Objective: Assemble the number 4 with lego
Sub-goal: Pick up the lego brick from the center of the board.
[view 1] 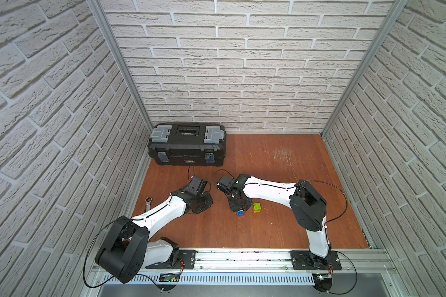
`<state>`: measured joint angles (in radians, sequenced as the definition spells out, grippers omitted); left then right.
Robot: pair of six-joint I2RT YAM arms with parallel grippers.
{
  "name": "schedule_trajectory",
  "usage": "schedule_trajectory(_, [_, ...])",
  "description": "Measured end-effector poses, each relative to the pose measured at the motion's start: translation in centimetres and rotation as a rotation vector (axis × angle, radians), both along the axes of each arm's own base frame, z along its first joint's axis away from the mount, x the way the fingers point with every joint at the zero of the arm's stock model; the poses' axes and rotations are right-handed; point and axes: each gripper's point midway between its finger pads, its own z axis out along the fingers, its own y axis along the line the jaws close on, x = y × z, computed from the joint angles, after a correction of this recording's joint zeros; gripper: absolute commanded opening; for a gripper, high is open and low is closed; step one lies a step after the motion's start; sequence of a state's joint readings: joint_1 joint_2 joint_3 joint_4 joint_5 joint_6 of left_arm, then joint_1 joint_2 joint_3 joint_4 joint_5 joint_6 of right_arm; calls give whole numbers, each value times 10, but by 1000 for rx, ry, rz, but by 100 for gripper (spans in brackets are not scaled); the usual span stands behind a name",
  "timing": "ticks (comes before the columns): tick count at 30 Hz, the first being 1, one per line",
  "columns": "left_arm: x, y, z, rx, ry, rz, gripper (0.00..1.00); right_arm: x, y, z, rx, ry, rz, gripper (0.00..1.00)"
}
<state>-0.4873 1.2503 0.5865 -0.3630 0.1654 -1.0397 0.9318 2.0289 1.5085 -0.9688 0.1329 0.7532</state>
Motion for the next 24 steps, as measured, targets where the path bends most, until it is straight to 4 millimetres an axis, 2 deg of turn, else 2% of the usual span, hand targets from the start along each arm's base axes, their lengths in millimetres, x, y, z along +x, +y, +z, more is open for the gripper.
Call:
schedule_trajectory(5, [0, 0, 0, 0, 0, -1, 13, 1, 0, -1, 3, -2, -14, 18])
schedule_trajectory(9, [0, 0, 0, 1, 0, -1, 13, 1, -1, -2, 4, -3, -21, 11])
schedule_trajectory(11, [-1, 1, -2, 2, 2, 0, 13, 1, -1, -3, 7, -5, -22, 3])
schedule_trajectory(24, [-2, 1, -3, 4, 6, -1, 12, -1, -5, -14, 53, 50, -54, 2])
